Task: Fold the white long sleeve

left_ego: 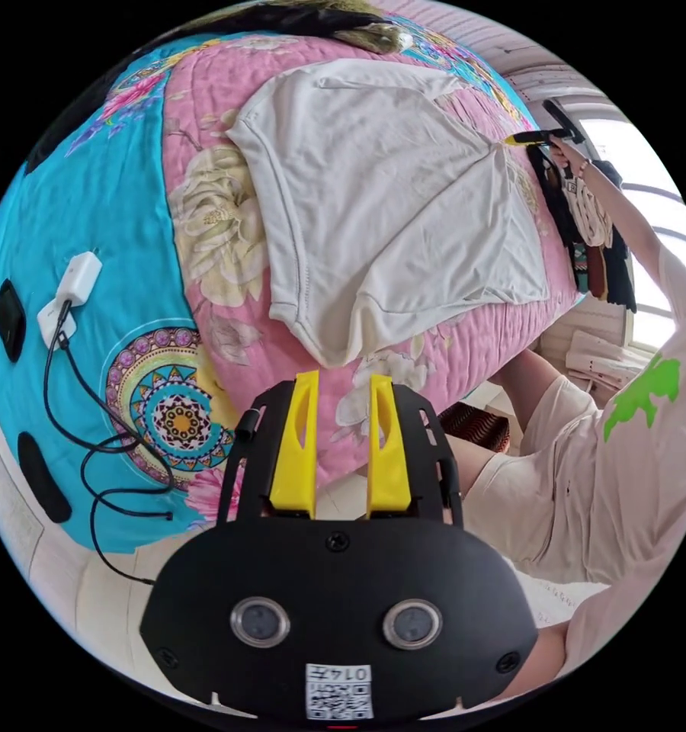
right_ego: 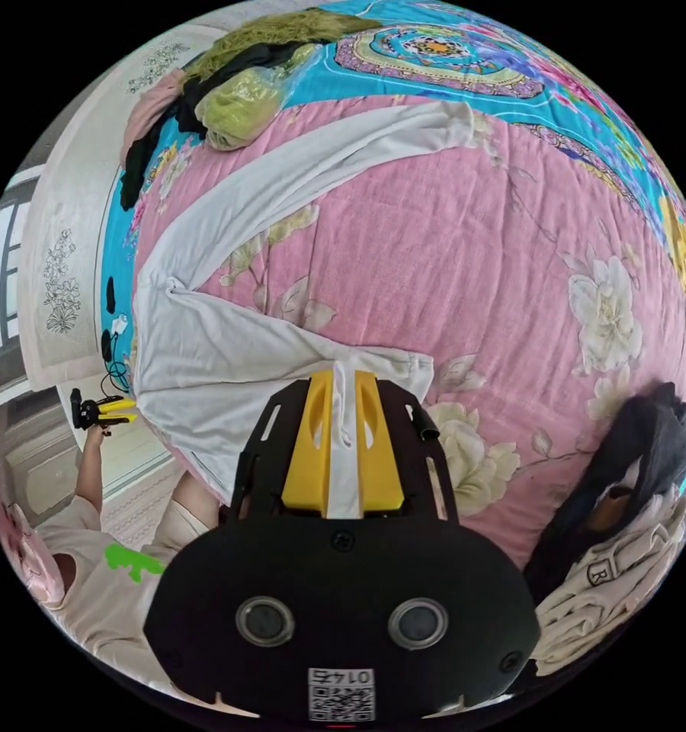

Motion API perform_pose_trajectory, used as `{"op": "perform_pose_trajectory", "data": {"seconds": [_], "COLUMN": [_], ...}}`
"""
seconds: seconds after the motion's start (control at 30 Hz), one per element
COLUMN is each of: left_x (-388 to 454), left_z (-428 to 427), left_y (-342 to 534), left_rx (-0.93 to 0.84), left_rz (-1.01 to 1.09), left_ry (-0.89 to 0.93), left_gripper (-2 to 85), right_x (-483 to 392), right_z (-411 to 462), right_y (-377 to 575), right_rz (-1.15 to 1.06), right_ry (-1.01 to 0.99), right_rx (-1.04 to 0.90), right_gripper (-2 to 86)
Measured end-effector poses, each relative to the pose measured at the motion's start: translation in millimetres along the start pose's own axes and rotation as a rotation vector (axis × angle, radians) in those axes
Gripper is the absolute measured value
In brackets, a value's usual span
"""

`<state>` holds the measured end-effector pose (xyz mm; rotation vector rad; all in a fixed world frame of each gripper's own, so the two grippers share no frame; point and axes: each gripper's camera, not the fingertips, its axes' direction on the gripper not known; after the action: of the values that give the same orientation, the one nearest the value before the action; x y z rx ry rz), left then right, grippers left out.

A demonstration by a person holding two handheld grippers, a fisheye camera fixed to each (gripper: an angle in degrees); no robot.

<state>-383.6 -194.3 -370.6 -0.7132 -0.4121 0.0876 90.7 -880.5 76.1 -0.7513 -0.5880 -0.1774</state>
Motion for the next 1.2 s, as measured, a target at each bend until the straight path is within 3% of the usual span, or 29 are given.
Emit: {"op": "perform_pose_trajectory", "data": {"seconds": [0.17,0.3,0.43,0.57,0.8,1.0,1.2], "left_x": [9.2,43.9,80.5,94.6,67.0,20.5,-9.8], "left_z": [-27.4,-49.4,-51.5,-48.9,-58.0,-89.9,-117.1], "left_y": [3.5,-33.1,-91.7,-119.2,-121.0,-135.3,-207.9], "left_rx": [0.140,0.245,0.209,0.189,0.269,0.442,0.453], "left_rz": [-0.002,0.150,0.338,0.402,0.243,0.059,0.032], "left_ry": [-0.001,0.004,-0.030,-0.009,0.026,0.034,-0.128], "left_gripper": [6.7,6.4,6.4,5.7,7.6,11.3,10.5], "right_x": [0.0,3.7,8.1,31.0,49.0,50.7,39.7], "right_z": [-2.6,1.5,-9.8,-26.1,-55.9,-109.3,-130.6], "right_y": [61.7,76.4,90.2,103.9,119.9,119.9,78.2], "right_rz": [-0.049,-0.046,-0.056,-0.017,0.068,0.103,0.104], "right_ry": [-0.019,-0.034,0.057,-0.045,-0.013,-0.217,-0.229], "right_rx": [0.033,0.044,-0.014,-0.021,0.003,0.272,0.321], "right_gripper": [7.5,6.1,2.0,3.6,7.9,7.4,7.1]}}
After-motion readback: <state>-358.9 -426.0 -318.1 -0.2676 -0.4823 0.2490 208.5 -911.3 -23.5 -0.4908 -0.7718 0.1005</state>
